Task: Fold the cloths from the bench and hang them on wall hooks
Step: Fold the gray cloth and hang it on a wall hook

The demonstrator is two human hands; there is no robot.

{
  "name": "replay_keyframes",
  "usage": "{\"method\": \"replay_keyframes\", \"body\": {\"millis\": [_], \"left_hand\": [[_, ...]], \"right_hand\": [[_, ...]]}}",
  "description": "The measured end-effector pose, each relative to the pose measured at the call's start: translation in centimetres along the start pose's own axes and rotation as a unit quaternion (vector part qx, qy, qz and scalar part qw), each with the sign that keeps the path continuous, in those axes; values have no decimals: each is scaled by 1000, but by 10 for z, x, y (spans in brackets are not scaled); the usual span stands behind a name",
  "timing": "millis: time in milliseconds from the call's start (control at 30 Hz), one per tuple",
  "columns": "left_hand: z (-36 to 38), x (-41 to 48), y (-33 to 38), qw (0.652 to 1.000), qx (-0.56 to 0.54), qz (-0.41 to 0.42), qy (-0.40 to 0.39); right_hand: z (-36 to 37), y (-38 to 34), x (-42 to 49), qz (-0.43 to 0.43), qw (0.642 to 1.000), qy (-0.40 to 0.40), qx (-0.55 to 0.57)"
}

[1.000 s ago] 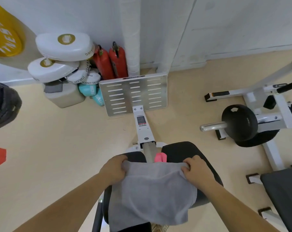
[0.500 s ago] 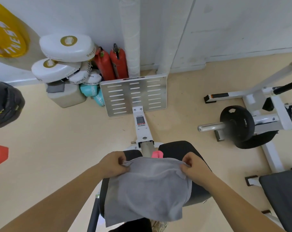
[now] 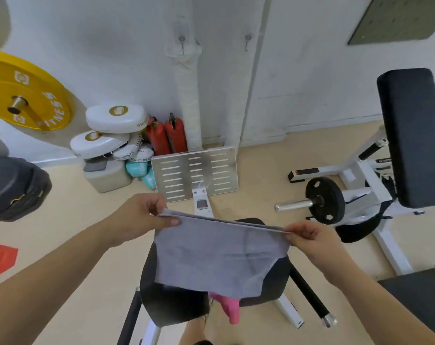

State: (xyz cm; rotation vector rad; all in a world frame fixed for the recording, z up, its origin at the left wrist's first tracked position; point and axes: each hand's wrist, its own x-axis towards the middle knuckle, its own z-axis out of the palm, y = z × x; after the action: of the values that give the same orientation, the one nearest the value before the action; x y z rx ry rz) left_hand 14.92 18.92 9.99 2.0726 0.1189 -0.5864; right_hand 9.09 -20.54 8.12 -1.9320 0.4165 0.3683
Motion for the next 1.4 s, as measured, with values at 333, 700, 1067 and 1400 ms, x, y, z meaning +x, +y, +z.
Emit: {"method": "replay_keyframes", "body": {"millis": [333, 700, 1067, 1400], "left_hand": [[-21, -59, 56, 990, 44, 133, 19], [59, -94, -92, 985, 118, 21, -127], [63, -55, -127, 997, 30, -55, -54], [72, 44, -144, 975, 101, -199, 12]], "right_hand": [[-56, -69, -49, -142, 989, 50, -5], [30, 76, -66, -7, 957, -135, -258], [69, 78, -9, -53, 964, -95, -244], [108, 65, 97, 14, 966, -82, -246]]}}
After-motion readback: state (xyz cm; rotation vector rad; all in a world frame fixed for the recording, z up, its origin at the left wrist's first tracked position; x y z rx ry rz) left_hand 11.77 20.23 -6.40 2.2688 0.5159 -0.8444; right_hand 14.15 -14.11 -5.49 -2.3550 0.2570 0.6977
